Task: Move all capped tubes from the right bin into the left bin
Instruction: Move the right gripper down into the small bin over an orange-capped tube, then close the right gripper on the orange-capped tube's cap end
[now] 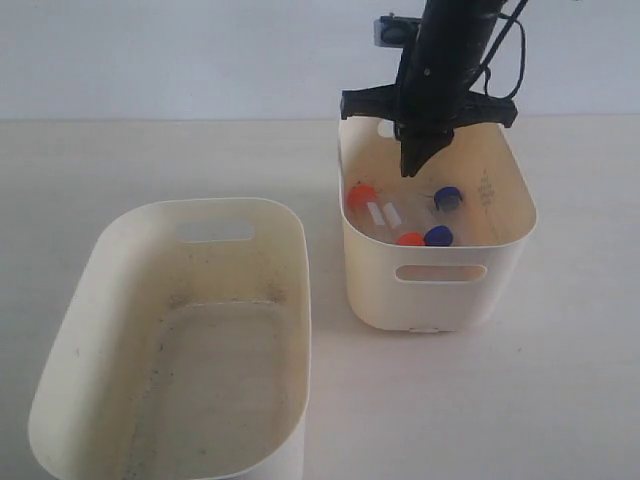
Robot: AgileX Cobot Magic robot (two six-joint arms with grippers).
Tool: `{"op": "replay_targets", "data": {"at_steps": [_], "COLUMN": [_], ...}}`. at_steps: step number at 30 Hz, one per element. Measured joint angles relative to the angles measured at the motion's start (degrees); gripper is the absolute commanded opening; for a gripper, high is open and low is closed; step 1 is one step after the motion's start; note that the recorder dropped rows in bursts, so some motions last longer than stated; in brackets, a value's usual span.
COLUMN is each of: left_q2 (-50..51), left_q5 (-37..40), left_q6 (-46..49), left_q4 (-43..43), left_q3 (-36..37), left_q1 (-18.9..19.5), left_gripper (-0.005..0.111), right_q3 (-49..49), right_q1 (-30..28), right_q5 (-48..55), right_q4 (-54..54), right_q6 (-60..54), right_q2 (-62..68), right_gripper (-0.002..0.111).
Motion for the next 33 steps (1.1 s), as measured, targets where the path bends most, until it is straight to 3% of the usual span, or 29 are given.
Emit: {"op": "replay_targets", "data": {"at_steps": [25, 27, 30, 33], "left_q2": [0.0, 0.0, 0.0, 0.0], "left_q5": [0.0, 0.0, 0.0, 0.0], "left_q6": [0.0, 0.0, 0.0, 0.0], "left_q4": [0.0, 0.0, 0.0, 0.0], "left_q3": [0.0, 0.0, 0.0, 0.0], "left_q1": [0.0, 0.0, 0.0, 0.0], "left_gripper": [0.004, 0.004, 0.004, 0.004], "right_q3": [0.0, 0.0, 0.0, 0.0], "right_q1": [-1.6, -1.6, -1.6, -1.6], "right_q5": [0.0, 0.0, 0.0, 0.0], "right_q4": [1.1, 0.6, 0.4, 0.4], "right_q6": [-1.1, -1.1, -2.2, -3.5], "right_q2": [7.4, 7.6, 7.6, 7.6], "right_gripper": [0.0, 0.003, 0.017, 0.042]}}
